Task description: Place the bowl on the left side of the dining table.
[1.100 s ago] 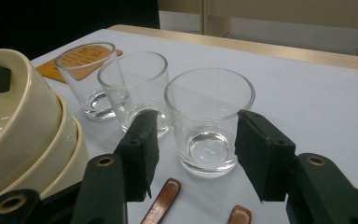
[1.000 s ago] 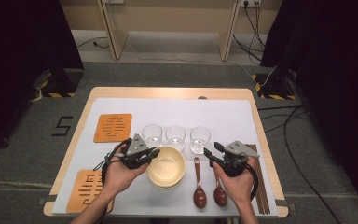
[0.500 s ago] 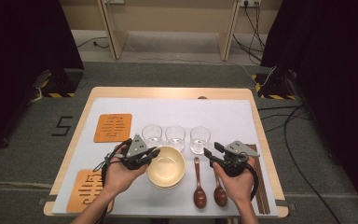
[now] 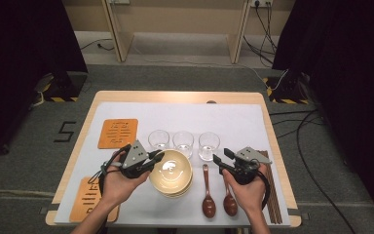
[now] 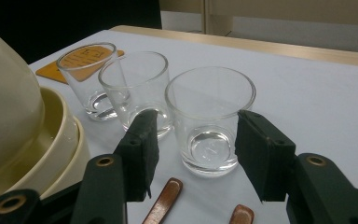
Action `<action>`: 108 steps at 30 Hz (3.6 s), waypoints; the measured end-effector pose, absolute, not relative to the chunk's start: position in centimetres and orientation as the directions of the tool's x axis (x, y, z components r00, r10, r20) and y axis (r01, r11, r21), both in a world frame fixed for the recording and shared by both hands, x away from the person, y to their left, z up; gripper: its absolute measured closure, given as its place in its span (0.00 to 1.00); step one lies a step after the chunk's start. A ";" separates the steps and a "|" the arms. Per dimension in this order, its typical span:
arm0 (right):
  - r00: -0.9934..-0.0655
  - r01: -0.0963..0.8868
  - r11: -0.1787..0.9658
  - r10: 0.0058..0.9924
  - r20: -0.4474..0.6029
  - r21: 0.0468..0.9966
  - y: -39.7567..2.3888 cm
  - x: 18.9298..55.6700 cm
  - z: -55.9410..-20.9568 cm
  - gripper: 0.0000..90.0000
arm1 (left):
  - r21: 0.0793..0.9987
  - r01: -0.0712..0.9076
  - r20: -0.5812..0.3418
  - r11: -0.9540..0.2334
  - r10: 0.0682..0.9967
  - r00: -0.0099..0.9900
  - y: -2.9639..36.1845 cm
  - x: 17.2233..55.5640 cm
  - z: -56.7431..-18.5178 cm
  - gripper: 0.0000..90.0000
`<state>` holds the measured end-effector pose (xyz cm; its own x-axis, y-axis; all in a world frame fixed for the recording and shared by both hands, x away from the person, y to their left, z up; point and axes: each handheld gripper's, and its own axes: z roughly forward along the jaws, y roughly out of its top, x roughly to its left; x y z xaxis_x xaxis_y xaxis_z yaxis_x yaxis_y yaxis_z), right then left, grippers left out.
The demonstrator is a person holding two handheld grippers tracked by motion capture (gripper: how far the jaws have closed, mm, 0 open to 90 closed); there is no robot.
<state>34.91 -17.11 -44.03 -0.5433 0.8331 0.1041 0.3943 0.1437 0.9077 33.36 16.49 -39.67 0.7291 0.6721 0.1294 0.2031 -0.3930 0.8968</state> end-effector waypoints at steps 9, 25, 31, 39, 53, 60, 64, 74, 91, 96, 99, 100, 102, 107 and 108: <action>-0.543 0.394 0.141 0.833 0.107 0.908 -17.1 34.9 -44.0 0.55 | 0.913 0.170 0.141 -0.371 0.677 0.722 17.2 33.1 -38.3 0.92; -0.543 0.390 0.139 0.833 0.106 0.910 -17.1 34.9 -44.0 0.55 | 0.921 0.143 0.163 -0.362 0.693 0.703 18.4 33.3 -37.2 0.92; -0.543 0.391 0.140 0.833 0.105 0.910 -17.1 34.9 -44.0 0.55 | 0.923 0.150 0.155 -0.354 0.701 0.697 18.7 33.3 -37.0 0.92; -0.543 0.388 0.142 0.834 0.101 0.911 -17.1 34.9 -44.0 0.55 | 0.926 0.145 0.161 -0.347 0.714 0.682 19.3 33.5 -36.6 0.92; -0.541 0.391 0.139 0.835 0.105 0.910 -17.1 34.9 -44.1 0.55 | 0.930 0.152 0.158 -0.334 0.737 0.657 20.4 33.9 -36.4 0.92; -0.542 0.389 0.141 0.834 0.102 0.910 -17.0 34.9 -44.1 0.55 | 0.933 0.152 0.156 -0.327 0.746 0.647 20.9 34.0 -36.1 0.92; -0.541 0.384 0.144 0.835 0.096 0.912 -17.1 34.9 -44.1 0.55 | 0.934 0.153 0.157 -0.324 0.752 0.640 21.2 34.2 -36.1 0.92; -0.541 0.385 0.138 0.835 0.102 0.912 -17.1 34.8 -43.9 0.55 | 0.937 0.168 0.141 -0.306 0.771 0.621 21.9 34.7 -36.3 0.92; -0.542 0.386 0.136 0.834 0.105 0.913 -17.0 34.8 -43.9 0.55 | 0.942 0.177 0.131 -0.284 0.800 0.586 23.4 35.6 -36.2 0.92; -0.543 0.382 0.141 0.834 0.098 0.914 -17.0 34.8 -43.9 0.55 | 0.943 0.177 0.132 -0.281 0.807 0.576 23.8 35.9 -36.2 0.92; -0.543 0.382 0.141 0.834 0.098 0.914 -17.0 34.8 -43.9 0.55 | 0.942 0.181 0.135 -0.284 0.811 0.569 24.0 36.1 -36.2 0.92; -0.543 0.382 0.140 0.834 0.099 0.914 -17.0 34.8 -43.9 0.55 | 0.942 0.168 0.148 -0.290 0.810 0.568 24.1 36.2 -36.2 0.92; -0.544 0.382 0.140 0.833 0.099 0.914 -17.0 34.8 -44.0 0.55 | 0.942 0.169 0.151 -0.292 0.812 0.564 24.2 36.4 -36.2 0.92; -0.543 0.383 0.140 0.834 0.100 0.913 -17.0 34.8 -44.0 0.55 | 0.941 0.168 0.155 -0.293 0.817 0.556 24.4 36.6 -36.2 0.92; -0.543 0.383 0.141 0.834 0.099 0.913 -17.0 34.8 -43.9 0.55 | 0.942 0.181 0.138 -0.283 0.818 0.559 24.4 36.6 -36.2 0.92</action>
